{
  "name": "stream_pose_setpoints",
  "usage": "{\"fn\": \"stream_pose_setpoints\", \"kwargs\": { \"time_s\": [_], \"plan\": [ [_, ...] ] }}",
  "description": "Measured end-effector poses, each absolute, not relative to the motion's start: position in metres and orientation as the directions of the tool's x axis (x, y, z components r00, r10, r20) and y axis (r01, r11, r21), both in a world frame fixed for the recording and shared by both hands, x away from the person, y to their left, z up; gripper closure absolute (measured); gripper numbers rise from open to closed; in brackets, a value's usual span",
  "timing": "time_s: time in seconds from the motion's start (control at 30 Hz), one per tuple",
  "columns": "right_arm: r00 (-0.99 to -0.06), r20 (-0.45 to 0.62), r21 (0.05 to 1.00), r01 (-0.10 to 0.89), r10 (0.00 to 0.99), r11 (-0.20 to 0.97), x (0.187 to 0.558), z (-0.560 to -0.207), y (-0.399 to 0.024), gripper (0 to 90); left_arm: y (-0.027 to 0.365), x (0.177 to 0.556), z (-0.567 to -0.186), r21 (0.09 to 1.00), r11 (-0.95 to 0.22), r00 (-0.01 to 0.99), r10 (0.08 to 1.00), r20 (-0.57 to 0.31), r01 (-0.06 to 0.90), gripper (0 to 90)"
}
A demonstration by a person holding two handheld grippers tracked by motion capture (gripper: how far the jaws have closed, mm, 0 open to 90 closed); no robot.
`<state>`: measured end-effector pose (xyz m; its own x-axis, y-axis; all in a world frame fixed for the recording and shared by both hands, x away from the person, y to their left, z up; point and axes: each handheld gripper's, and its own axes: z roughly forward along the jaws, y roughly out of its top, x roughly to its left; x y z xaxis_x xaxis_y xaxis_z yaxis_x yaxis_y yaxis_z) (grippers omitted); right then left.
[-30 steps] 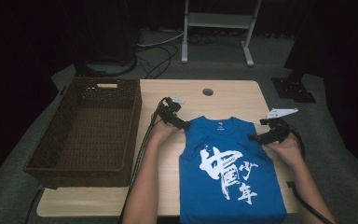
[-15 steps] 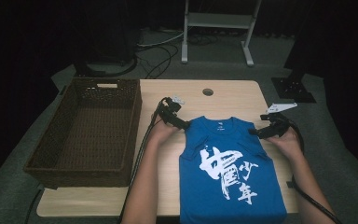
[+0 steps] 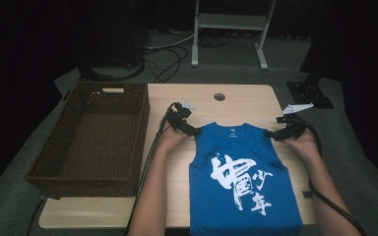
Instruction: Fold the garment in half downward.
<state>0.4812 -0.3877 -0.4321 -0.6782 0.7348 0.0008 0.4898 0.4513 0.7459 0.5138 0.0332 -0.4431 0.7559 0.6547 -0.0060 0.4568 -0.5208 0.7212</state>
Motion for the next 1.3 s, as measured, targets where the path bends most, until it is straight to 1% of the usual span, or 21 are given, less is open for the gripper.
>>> {"fn": "stream_pose_setpoints", "kwargs": {
  "time_s": [0.03,0.07,0.27,0.47,0.57,0.73,0.77,0.8,0.87,0.93,1.03,1.23,1.3],
  "plan": [
    [-0.677,0.000,0.743,0.493,0.736,0.453,0.482,-0.432,-0.389,5.0,0.033,0.514,-0.443,0.722,-0.520,0.756,0.655,-0.007,0.457,0.9],
    [-0.678,-0.005,0.743,0.490,0.735,0.457,0.483,-0.433,-0.389,5.5,0.033,0.514,-0.443,0.722,-0.520,0.756,0.655,-0.006,0.457,0.9],
    [-0.684,0.015,0.735,0.502,0.730,0.455,0.485,-0.438,-0.391,19.0,0.033,0.514,-0.443,0.721,-0.521,0.756,0.654,-0.005,0.456,0.9],
    [-0.696,0.043,0.741,0.503,0.716,0.445,0.485,-0.440,-0.391,34.9,0.033,0.514,-0.443,0.721,-0.521,0.756,0.654,-0.005,0.456,0.9],
    [-0.703,0.061,0.744,0.505,0.709,0.437,0.484,-0.441,-0.391,44.4,0.033,0.514,-0.443,0.721,-0.521,0.756,0.654,-0.005,0.456,1.0],
    [-0.714,0.073,0.753,0.498,0.697,0.431,0.481,-0.441,-0.389,63.2,0.033,0.513,-0.443,0.722,-0.522,0.759,0.651,-0.006,0.454,1.4],
    [-0.715,0.073,0.755,0.495,0.695,0.430,0.481,-0.441,-0.389,65.5,0.033,0.513,-0.443,0.727,-0.523,0.767,0.642,-0.007,0.445,2.3],
    [-0.717,0.072,0.758,0.491,0.693,0.429,0.480,-0.442,-0.388,68.6,0.034,0.512,-0.443,0.730,-0.524,0.772,0.636,-0.007,0.438,5.1],
    [-0.722,0.077,0.765,0.485,0.687,0.424,0.478,-0.443,-0.388,73.5,0.034,0.512,-0.443,0.733,-0.524,0.775,0.632,-0.007,0.434,7.1],
    [-0.723,0.080,0.769,0.483,0.687,0.419,0.477,-0.444,-0.388,76.2,0.034,0.511,-0.442,0.738,-0.525,0.783,0.622,-0.007,0.423,9.2],
    [-0.725,0.085,0.772,0.481,0.683,0.415,0.476,-0.444,-0.388,79.5,0.035,0.507,-0.442,0.748,-0.525,0.797,0.603,-0.009,0.406,17.4],
    [-0.727,0.088,0.771,0.482,0.681,0.415,0.475,-0.445,-0.387,84.7,0.036,0.502,-0.441,0.765,-0.528,0.828,0.560,-0.015,0.370,36.8],
    [-0.727,0.087,0.771,0.482,0.681,0.416,0.474,-0.445,-0.387,85.0,0.036,0.500,-0.441,0.766,-0.525,0.830,0.557,-0.019,0.370,40.8]
  ]
}}
